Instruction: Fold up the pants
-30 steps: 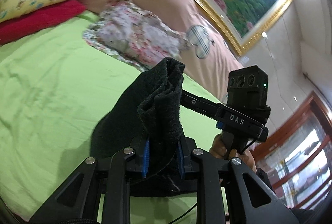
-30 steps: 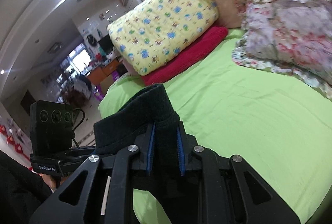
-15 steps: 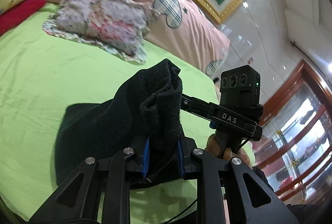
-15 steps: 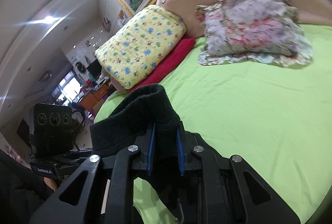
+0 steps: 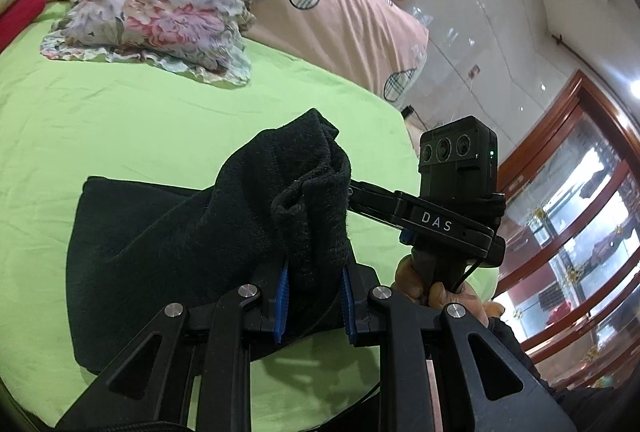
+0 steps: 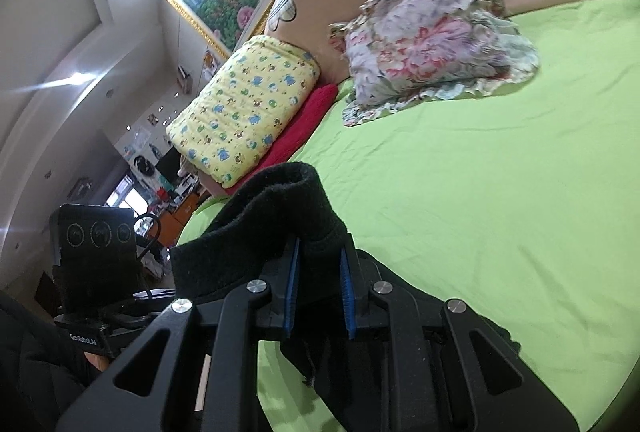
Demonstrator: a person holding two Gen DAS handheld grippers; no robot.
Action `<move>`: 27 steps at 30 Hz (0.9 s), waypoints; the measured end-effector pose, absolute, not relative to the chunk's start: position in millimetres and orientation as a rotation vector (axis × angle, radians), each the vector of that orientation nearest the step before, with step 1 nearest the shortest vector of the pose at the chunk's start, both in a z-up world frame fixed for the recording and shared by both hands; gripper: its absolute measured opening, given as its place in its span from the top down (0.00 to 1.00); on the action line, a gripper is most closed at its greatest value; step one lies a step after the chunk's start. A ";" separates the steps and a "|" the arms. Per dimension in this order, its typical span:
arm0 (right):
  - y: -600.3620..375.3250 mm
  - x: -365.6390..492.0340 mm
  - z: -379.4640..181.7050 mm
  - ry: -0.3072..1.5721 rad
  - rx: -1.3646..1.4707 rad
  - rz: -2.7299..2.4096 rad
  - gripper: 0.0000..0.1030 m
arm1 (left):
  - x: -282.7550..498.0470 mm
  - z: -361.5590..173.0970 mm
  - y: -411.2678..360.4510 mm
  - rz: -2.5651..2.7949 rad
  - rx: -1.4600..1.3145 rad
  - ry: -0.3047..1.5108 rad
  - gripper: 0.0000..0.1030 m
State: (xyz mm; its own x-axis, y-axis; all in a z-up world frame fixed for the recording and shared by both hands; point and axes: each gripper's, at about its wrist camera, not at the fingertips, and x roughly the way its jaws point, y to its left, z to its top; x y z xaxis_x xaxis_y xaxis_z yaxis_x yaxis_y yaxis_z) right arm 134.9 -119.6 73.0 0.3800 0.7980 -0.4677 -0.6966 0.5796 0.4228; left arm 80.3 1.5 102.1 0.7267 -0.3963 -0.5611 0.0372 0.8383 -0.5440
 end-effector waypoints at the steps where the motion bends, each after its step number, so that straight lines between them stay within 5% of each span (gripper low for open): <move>1: -122.6 134.9 71.2 0.692 0.173 0.955 0.80 | 82.8 99.8 -2.4 -0.254 -0.528 0.735 0.80; 24: -179.1 145.9 28.9 0.760 0.277 0.848 0.80 | 124.0 60.3 -60.9 -0.269 -0.337 0.851 0.79; 27: -182.6 142.1 30.9 0.753 0.268 0.810 0.80 | 123.0 59.9 -66.9 -0.277 -0.299 0.848 0.65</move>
